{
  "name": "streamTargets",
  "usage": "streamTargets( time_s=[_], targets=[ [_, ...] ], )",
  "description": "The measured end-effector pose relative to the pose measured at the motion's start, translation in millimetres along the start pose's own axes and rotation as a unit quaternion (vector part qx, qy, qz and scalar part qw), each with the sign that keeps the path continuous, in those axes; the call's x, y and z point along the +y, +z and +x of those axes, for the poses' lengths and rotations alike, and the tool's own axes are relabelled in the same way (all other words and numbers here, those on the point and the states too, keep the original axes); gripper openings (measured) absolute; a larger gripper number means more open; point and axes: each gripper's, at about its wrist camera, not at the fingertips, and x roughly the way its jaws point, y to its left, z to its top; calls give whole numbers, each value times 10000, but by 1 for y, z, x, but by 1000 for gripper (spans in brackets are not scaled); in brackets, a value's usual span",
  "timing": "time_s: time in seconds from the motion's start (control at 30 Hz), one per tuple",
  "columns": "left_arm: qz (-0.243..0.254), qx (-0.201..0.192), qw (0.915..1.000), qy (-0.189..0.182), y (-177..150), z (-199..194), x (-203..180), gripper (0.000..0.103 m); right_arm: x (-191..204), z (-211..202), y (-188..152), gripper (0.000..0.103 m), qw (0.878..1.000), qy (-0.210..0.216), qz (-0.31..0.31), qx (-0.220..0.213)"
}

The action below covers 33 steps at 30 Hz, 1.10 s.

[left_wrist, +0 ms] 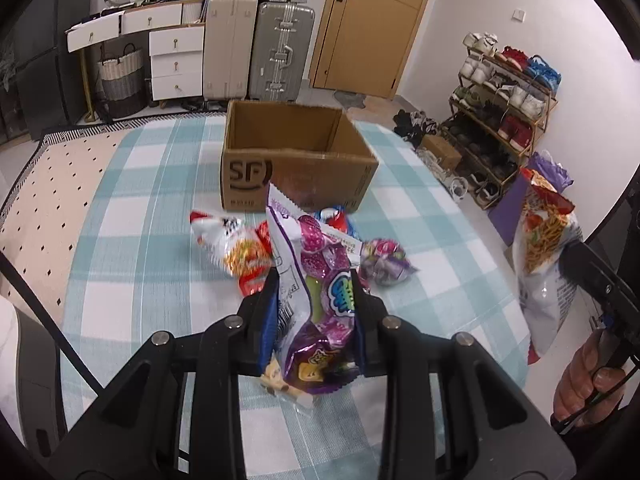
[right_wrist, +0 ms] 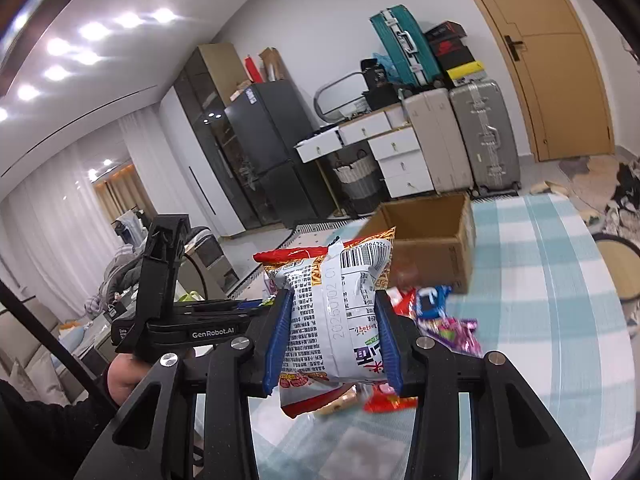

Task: Organize snacks
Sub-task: 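Carry both bags over the cardboard box with both grippers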

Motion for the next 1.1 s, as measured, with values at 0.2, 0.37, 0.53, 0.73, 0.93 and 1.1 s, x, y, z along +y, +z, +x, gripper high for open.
streamTargets(
  time_s=[0.2,0.37,0.53,0.73,0.93,1.1],
  targets=[
    [-53,-81,9999,-133,43,-13,4,27,14,15,45,41,9996,141,-214,-68],
    [-68,-211,9997,-76,83,-20,11,27,17,31,88,41,9994,204,-267,-101],
    [-174,-203,9996,-132,129,-22,22,27,18,49,131,41,9989,316,-344,-91],
    [-193,-224,9996,-32,184,-9,22,27,12,80,176,41,9988,180,-452,-80],
    [-322,4,9995,-77,232,38,24,27,-29,135,204,41,9991,-274,-255,191],
    [-224,275,9992,163,251,95,22,27,-71,186,206,41,9969,-588,-77,515]
  ],
)
